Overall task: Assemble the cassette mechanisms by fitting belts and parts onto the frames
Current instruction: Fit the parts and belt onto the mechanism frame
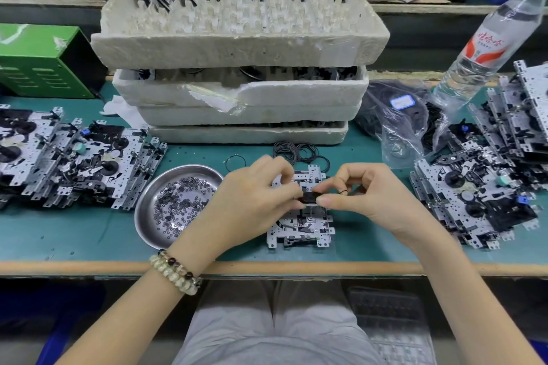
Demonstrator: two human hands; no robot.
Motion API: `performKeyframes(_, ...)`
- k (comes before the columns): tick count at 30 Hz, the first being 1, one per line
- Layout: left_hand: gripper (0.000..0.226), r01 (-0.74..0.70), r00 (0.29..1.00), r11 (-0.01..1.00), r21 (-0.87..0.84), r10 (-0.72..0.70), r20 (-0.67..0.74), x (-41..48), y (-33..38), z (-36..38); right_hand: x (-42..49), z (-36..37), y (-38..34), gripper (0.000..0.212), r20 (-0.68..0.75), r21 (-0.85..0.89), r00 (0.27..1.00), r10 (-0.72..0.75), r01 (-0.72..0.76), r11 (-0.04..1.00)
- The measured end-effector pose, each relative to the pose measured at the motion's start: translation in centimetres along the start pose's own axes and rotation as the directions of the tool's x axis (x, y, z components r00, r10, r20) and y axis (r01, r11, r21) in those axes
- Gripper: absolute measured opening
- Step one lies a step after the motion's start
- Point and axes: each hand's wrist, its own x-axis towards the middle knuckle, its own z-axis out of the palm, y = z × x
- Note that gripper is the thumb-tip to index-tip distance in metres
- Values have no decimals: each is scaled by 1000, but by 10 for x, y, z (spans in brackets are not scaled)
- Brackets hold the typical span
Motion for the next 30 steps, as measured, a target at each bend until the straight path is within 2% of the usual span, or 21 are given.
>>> performKeyframes(2,37,95,995,985,-144,-88,53,-1,-10,-9,-5,-2,-1,36,35,-163,994,-99,103,981)
performKeyframes(4,43,208,976,947,-244,-187,109,-1,-17,-13,-13,0,-1,34,19,-259,979,-203,201,945)
performKeyframes(8,47,269,953,942,-198,-232,194,-1,-19,-14,-23,10,7,36,-98,-311,960,-261,220,925)
performKeyframes(12,50,249,962,957,-150,-226,156,2,-15,-11,-25,15,18,37,-144,-352,958,-247,183,918)
performKeyframes(15,50,247,964,966,-71,-238,117,2,-14,-12,-26,19,21,39,-250,-367,927,-281,178,913)
performKeyframes(17,46,279,957,956,-91,-269,106,-1,-14,-17,-26,22,24,40,-344,-378,891,-295,156,913)
performKeyframes(19,42,321,945,924,-209,-298,134,-4,-10,-21,-25,26,28,41,-455,-391,838,-301,115,913)
performKeyframes(22,35,384,916,813,-438,-277,290,-9,9,-24,-22,33,34,43,-584,-357,758,-290,81,931)
performKeyframes(25,20,419,886,752,-509,-217,409,-8,24,-19,-21,45,38,37,-628,-380,714,-310,66,923)
performKeyframes(27,13,399,902,796,-455,-253,350,-2,26,-15,-22,52,39,34,-647,-393,693,-318,54,918)
performKeyframes(30,11,377,925,891,-254,-346,157,16,20,-10,-22,58,38,34,-680,-419,656,-328,19,908)
